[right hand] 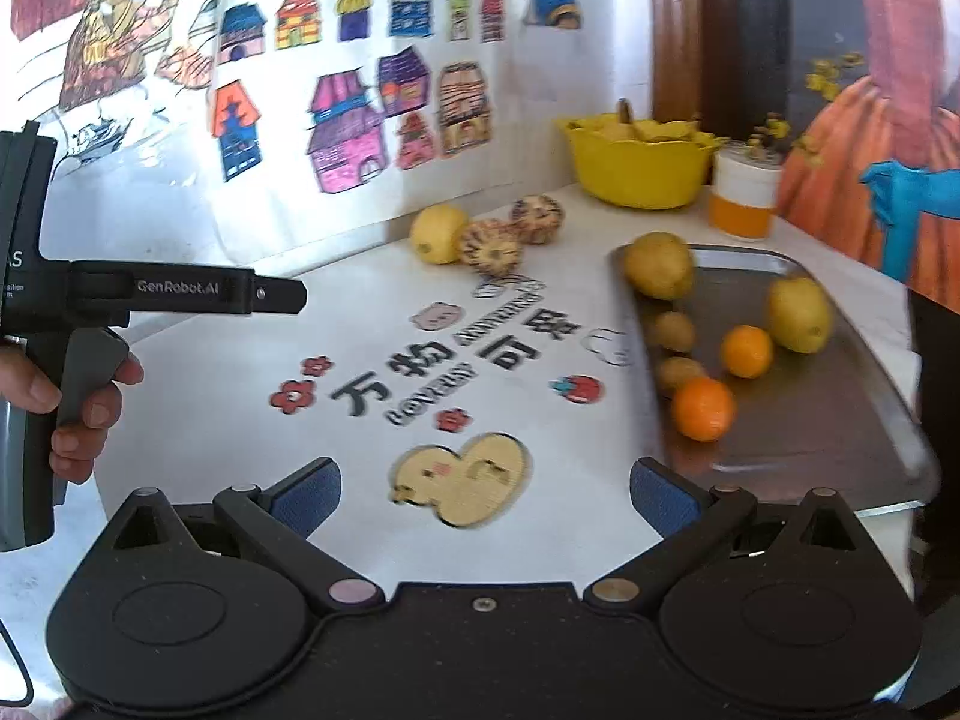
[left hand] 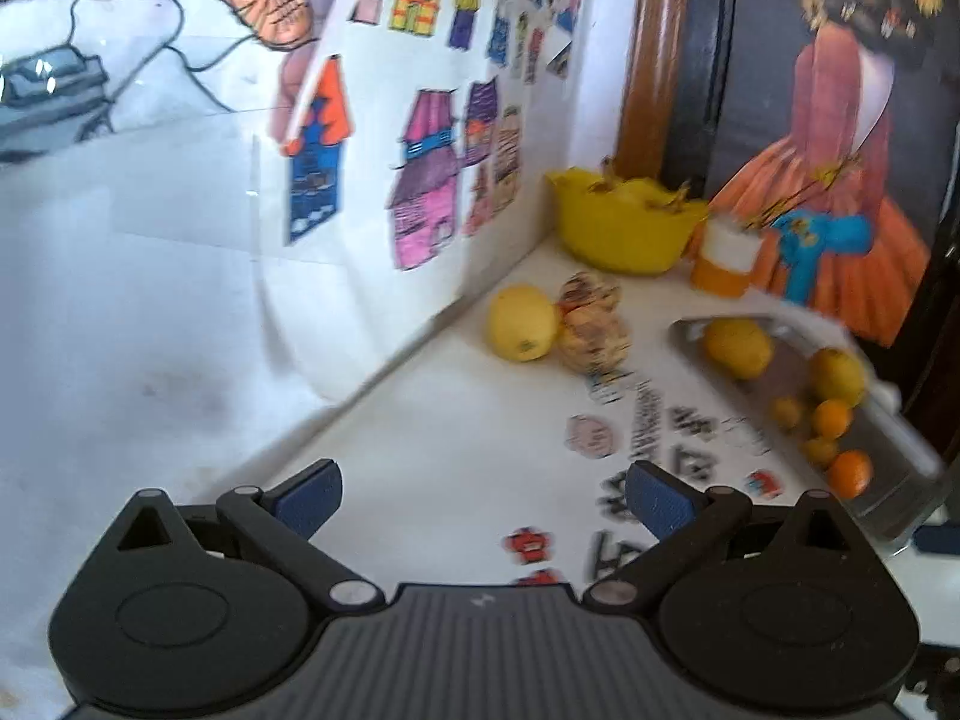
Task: Organize fruits
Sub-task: 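Lift both open grippers off the tray and move toward the lemon and striped melons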
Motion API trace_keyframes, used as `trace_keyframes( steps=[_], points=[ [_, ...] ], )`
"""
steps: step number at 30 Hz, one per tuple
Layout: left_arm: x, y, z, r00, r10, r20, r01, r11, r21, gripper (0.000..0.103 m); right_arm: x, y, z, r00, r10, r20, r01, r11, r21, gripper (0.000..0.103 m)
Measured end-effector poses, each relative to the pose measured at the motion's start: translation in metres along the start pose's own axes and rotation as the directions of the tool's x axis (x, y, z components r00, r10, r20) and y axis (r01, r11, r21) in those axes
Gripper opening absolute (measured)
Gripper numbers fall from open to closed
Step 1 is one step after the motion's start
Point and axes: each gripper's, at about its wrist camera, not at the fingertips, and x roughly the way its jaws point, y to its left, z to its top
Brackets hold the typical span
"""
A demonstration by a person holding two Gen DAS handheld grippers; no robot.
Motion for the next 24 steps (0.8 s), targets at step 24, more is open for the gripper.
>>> trace_keyframes(
  steps=[24],
  points=[
    [0.092,-0.038,0.065,0.996,0.087,0.016,-0.088,0.99,0.112,0.102,0.13,-0.014,0.107,0.987,0.058,0.152,0.028,0.862,-0.506,0.102]
  ],
)
